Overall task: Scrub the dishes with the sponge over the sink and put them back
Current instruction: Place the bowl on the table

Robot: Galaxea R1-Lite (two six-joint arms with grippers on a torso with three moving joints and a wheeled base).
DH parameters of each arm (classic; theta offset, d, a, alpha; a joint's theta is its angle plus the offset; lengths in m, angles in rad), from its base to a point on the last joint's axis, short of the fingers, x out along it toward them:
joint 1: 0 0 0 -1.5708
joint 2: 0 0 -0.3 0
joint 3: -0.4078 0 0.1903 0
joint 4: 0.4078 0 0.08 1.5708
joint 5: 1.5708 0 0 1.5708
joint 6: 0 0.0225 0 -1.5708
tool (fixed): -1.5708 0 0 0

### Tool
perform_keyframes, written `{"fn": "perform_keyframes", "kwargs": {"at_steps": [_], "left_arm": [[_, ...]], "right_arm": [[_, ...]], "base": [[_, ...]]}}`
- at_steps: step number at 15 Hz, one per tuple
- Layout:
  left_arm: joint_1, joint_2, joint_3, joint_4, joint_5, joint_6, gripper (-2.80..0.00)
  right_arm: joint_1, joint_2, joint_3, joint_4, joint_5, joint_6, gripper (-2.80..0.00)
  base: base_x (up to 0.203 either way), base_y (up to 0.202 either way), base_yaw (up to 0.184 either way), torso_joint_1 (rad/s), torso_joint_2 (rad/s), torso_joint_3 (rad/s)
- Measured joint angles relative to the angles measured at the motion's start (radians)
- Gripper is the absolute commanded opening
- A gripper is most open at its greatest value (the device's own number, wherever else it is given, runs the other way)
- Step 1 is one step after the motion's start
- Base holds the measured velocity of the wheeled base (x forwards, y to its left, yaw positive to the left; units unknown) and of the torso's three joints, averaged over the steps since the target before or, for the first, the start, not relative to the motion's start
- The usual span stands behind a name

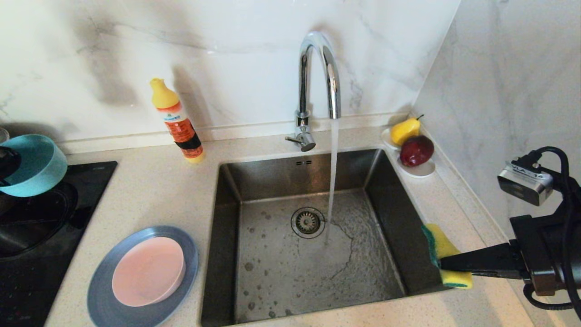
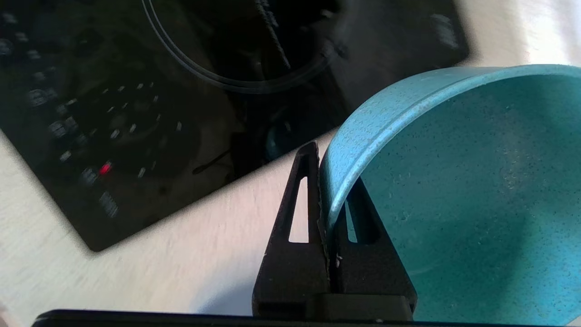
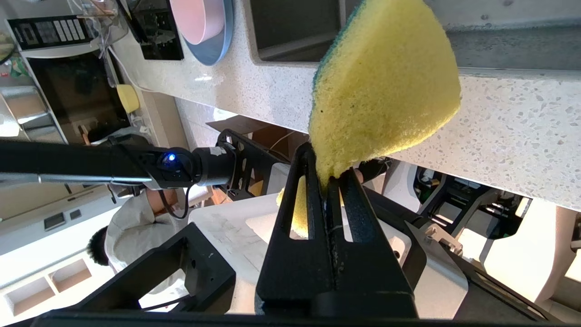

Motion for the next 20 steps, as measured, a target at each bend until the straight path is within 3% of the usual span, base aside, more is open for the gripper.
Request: {"fn": "perform_keyframes", "kwargs": {"at_steps": [4,7,10,15,16,20], "left_arm": [[0.033,0.152,0.006,-0.112,0.0,-0.019,-2.8],[0.065,0.228,-0.006,-0.12,-0.018,-0.02,-2.8],[0.105,0.286,-0.011,-0.131,-0.08,-0.02,-2.8],[0.117,0.322,-0.011,-0.131,-0.079,-0.021,-2.8],[0.117,0.323,-0.007,-0.13,-0.078,-0.02,0.0],[0.117,0.316,-0.016,-0.132,-0.084,-0.02,0.0]], "right_arm": [[0.0,-0.006,0.017,-0.002,0.0,0.0,-2.8],[0.0,-0.01,0.027,-0.002,0.0,0.0,-2.8],[0.0,-0.017,0.034,-0.002,0.0,-0.001,-2.8],[0.0,-0.02,0.036,-0.002,0.0,-0.001,-2.8],[0.0,-0.02,0.038,-0.001,0.0,-0.001,-2.8],[0.001,-0.021,0.037,-0.001,0.0,-0.001,-2.8]], "base": [[0.0,0.0,0.0,0.0,0.0,0.0],[0.0,0.0,0.0,0.0,0.0,0.0],[0.0,0.0,0.0,0.0,0.0,0.0],[0.0,0.0,0.0,0.0,0.0,0.0],[0.0,0.0,0.0,0.0,0.0,0.0],[0.0,0.0,0.0,0.0,0.0,0.0]]}}
